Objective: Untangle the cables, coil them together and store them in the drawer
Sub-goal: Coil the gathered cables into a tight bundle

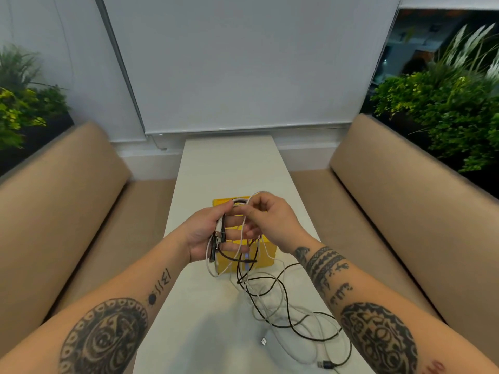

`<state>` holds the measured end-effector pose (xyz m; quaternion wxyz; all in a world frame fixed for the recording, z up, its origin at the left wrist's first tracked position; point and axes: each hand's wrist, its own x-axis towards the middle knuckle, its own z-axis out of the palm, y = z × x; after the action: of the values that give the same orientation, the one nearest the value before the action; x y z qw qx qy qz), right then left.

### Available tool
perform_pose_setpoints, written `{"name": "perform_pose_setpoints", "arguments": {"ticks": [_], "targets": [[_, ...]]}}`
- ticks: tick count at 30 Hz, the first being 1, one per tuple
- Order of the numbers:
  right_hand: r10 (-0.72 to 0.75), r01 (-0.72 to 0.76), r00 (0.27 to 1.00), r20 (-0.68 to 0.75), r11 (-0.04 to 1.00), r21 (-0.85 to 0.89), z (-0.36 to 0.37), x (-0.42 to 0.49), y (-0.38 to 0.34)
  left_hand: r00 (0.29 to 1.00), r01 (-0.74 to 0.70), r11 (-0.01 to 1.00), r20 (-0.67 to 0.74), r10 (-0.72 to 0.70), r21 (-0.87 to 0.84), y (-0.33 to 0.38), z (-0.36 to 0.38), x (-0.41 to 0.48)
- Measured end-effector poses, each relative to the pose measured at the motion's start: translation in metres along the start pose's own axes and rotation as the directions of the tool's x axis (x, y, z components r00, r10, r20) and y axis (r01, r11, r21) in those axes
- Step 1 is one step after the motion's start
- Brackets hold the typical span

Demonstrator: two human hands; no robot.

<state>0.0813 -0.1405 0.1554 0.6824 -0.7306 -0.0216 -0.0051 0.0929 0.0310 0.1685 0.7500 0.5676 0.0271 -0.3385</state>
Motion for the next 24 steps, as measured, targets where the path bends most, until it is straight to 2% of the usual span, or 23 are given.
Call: {"name": "perform_pose_setpoints", "arguments": {"ticks": [4, 9, 13, 15, 17, 18, 19, 20, 21, 22, 23, 24], "targets": [[0.012, -0.011, 0.990, -0.139, 1.000, 0.005, -0.006, 0.013, -0.006, 0.997, 0.026, 0.996, 0.066, -0.032, 0.090, 0.002, 0.003, -0.004], [0.022, -0.062, 0.978, -0.206, 0.980, -0.190, -0.007, 0.018, 0.002, 0.997, 0.037, 0.986, 0.055, -0.047, 0.162, 0.001, 0.003, -0.003], [0.217, -0.253, 0.953, -0.210, 0.953, -0.166, -0.011, 0.018, 0.008, 0.998, 0.029, 0.947, 0.040, -0.044, 0.320, 0.000, -0.002, -0.002], [0.256, -0.347, 0.919, -0.301, 0.887, -0.304, -0.016, 0.017, 0.010, 0.997, 0.040, 0.905, 0.040, -0.062, 0.424, 0.003, -0.006, -0.003], [0.108, -0.289, 0.924, -0.367, 0.825, -0.485, -0.021, 0.013, 0.010, 0.995, 0.058, 0.846, 0.042, -0.094, 0.529, 0.007, -0.012, -0.004], [0.005, -0.172, 0.951, -0.309, 0.839, -0.516, -0.022, 0.012, 0.009, 0.993, 0.068, 0.814, 0.040, -0.111, 0.577, 0.010, -0.013, -0.005], [-0.064, -0.028, 0.983, -0.170, 0.870, -0.492, -0.024, 0.011, 0.006, 0.991, 0.077, 0.784, 0.039, -0.128, 0.616, 0.013, -0.014, -0.007], [-0.089, 0.094, 0.996, 0.032, 0.887, -0.453, -0.024, 0.010, 0.002, 0.989, 0.079, 0.756, 0.045, -0.142, 0.649, 0.016, -0.013, -0.009], [-0.054, 0.165, 0.967, 0.249, 0.877, -0.451, -0.021, 0.008, -0.002, 0.986, 0.075, 0.728, 0.057, -0.155, 0.681, 0.020, -0.012, -0.011], [0.025, 0.205, 0.904, 0.427, 0.852, -0.483, -0.018, 0.006, -0.007, 0.984, 0.066, 0.694, 0.069, -0.165, 0.717, 0.024, -0.011, -0.013], [0.098, 0.226, 0.844, 0.528, 0.827, -0.514, -0.016, 0.005, -0.010, 0.983, 0.052, 0.652, 0.077, -0.168, 0.756, 0.028, -0.012, -0.015], [0.144, 0.224, 0.811, 0.567, 0.819, -0.529, -0.016, 0.005, -0.013, 0.984, 0.033, 0.605, 0.080, -0.159, 0.795, 0.031, -0.013, -0.018]]}}
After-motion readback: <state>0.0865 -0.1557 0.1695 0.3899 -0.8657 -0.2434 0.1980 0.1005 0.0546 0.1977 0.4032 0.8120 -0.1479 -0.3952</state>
